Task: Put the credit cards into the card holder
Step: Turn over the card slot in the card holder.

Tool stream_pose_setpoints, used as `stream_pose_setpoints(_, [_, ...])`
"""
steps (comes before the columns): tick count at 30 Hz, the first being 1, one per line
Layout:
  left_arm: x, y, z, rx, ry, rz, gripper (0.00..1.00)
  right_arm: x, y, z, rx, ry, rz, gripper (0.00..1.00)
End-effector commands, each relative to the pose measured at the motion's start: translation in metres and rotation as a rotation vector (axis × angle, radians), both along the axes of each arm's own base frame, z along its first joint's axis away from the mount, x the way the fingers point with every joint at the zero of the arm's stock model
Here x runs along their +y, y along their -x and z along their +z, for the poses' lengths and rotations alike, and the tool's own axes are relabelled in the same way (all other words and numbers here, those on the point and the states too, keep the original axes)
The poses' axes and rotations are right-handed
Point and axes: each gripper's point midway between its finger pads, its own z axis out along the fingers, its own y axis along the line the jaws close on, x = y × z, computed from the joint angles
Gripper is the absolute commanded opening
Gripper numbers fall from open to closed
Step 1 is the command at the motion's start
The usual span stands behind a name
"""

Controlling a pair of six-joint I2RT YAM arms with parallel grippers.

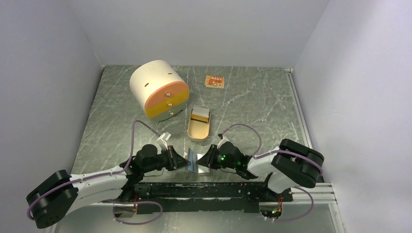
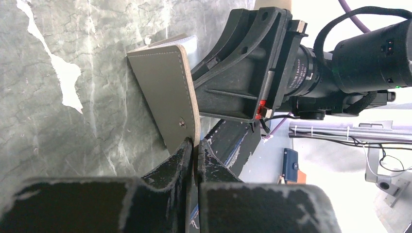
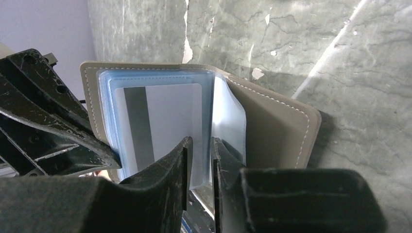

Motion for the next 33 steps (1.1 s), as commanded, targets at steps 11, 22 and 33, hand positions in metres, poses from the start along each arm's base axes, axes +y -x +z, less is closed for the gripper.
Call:
stream_pose_setpoints(11, [-0.01, -0.01, -0.005, 0.037, -0.069, 0.003, 0.09, -0.001, 0.002, -0.003, 0.013, -0.013, 0.006, 0.27])
stream_pose_setpoints(22, [-0.007, -0.014, -0.019, 0.089, -0.157, 0.032, 0.16, -0.002, 0.002, -0.006, 0.014, -0.003, 0.008, 0.3])
stream_pose_setpoints(33, [-0.009, -0.016, -0.029, 0.115, -0.249, 0.04, 0.18, -0.005, -0.002, -0.005, -0.006, 0.026, -0.004, 0.3])
